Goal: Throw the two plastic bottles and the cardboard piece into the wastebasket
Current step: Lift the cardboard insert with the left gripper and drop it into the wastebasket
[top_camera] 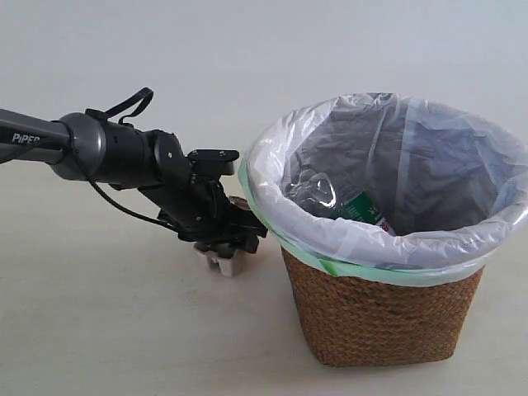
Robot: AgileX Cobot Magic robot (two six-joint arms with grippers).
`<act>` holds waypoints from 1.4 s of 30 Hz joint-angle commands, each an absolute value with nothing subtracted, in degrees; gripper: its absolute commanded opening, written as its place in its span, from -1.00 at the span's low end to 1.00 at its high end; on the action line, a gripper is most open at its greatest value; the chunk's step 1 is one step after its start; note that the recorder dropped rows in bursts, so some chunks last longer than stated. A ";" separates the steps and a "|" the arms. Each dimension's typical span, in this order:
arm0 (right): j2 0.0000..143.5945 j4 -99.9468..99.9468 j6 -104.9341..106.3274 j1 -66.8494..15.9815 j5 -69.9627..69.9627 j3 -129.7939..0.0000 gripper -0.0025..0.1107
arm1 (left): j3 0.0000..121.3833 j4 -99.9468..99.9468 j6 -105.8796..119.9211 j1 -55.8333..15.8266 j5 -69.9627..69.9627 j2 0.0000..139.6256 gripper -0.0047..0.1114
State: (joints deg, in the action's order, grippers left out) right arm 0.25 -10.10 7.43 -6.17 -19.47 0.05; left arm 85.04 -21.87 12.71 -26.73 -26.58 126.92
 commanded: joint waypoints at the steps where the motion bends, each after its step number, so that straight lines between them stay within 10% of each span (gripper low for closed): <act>1: 0.00 -9.81 7.66 -5.87 -19.16 0.00 -0.96 | 85.32 -20.93 12.39 -24.83 -29.08 126.91 -0.49; 4: 0.00 -9.81 7.66 -5.87 -19.16 0.00 -0.96 | 85.32 -18.86 12.61 -24.20 -31.58 126.29 -0.73; 42: 0.00 -9.81 7.66 -5.87 -19.16 0.00 -0.96 | 56.75 17.07 -13.79 3.76 -69.96 86.36 -0.85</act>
